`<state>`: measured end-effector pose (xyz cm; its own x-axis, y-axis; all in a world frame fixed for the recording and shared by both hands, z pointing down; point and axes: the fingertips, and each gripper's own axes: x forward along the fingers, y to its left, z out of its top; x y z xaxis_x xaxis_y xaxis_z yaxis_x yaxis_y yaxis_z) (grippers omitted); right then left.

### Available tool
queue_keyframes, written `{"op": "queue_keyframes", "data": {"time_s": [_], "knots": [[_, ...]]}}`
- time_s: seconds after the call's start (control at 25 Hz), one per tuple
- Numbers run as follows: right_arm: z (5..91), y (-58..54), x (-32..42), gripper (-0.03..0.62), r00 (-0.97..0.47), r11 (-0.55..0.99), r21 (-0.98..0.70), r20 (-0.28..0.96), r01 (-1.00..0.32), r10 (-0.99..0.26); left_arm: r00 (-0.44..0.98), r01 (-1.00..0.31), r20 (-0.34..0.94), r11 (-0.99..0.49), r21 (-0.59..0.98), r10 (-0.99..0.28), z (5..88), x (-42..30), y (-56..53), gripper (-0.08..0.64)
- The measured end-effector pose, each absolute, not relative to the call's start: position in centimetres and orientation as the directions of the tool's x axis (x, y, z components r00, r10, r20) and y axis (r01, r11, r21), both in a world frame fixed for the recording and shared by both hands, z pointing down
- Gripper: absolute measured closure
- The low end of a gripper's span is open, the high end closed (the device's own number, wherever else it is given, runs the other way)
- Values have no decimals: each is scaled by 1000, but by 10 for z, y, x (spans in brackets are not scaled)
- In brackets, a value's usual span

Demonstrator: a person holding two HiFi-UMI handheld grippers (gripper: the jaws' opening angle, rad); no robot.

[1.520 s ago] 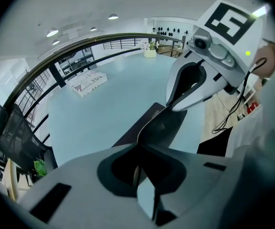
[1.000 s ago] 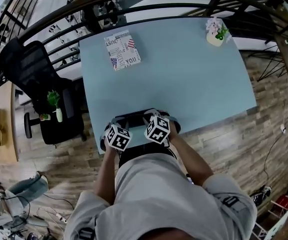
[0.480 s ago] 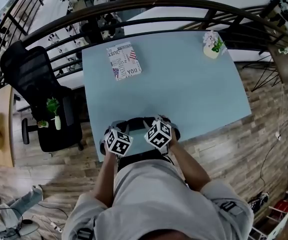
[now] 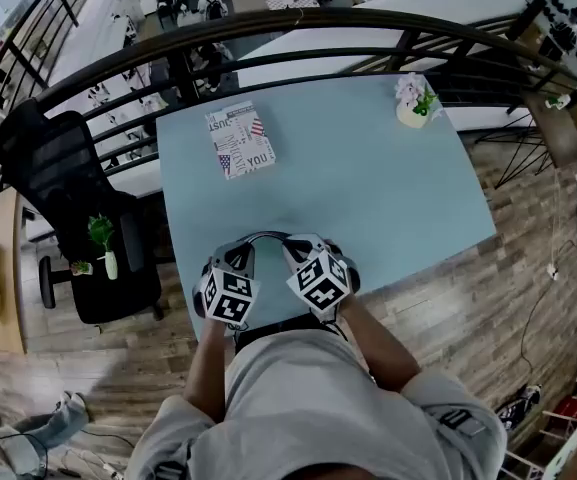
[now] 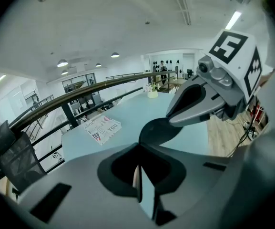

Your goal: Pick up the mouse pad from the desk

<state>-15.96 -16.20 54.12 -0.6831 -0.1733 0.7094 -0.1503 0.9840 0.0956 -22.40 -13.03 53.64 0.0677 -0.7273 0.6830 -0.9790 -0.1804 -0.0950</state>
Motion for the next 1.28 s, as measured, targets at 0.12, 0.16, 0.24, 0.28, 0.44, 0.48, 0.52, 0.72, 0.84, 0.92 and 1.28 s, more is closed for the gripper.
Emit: {"op": "queue_keyframes", "data": {"time_s": [0.12, 0.16, 0.24, 0.28, 0.44, 0.48, 0.52, 0.72, 0.84, 0.92, 1.28], "knots": [[529, -172, -161, 575, -711, 975, 74, 673, -207, -202, 78, -981, 654, -173, -83, -753, 524, -225, -142, 535], [526, -176, -161, 575, -720, 971, 65, 660, -231, -215, 79, -981, 648, -174, -84, -757, 522, -224, -144, 535], [520, -183, -160, 575, -738, 958, 35, 630, -283, -241, 87, -982, 632, -173, -76, -770, 516, -222, -148, 535], [517, -187, -159, 575, -747, 951, 21, 613, -310, -257, 93, -984, 618, -168, -64, -781, 512, -220, -151, 535], [499, -201, -158, 575, -778, 919, 15, 527, -395, -343, 110, -993, 536, -119, 18, -837, 494, -215, -164, 535], [492, -204, -158, 575, -783, 910, 15, 503, -414, -365, 111, -994, 517, -104, 42, -849, 490, -214, -167, 535], [485, -207, -158, 575, -789, 902, 14, 479, -432, -386, 110, -994, 497, -91, 62, -861, 487, -214, -170, 535], [464, -213, -156, 575, -808, 875, 4, 381, -485, -450, 88, -994, 412, -56, 89, -907, 465, -213, -181, 535], [453, -212, -155, 575, -819, 867, -2, 332, -498, -469, 83, -994, 369, -53, 91, -926, 451, -212, -185, 535], [446, -210, -154, 575, -823, 864, -1, 304, -504, -480, 88, -994, 344, -59, 93, -935, 442, -211, -186, 535], [395, -205, -143, 575, -824, 845, 60, 190, -532, -533, 86, -994, 227, -69, 83, -970, 397, -202, -179, 535]]}}
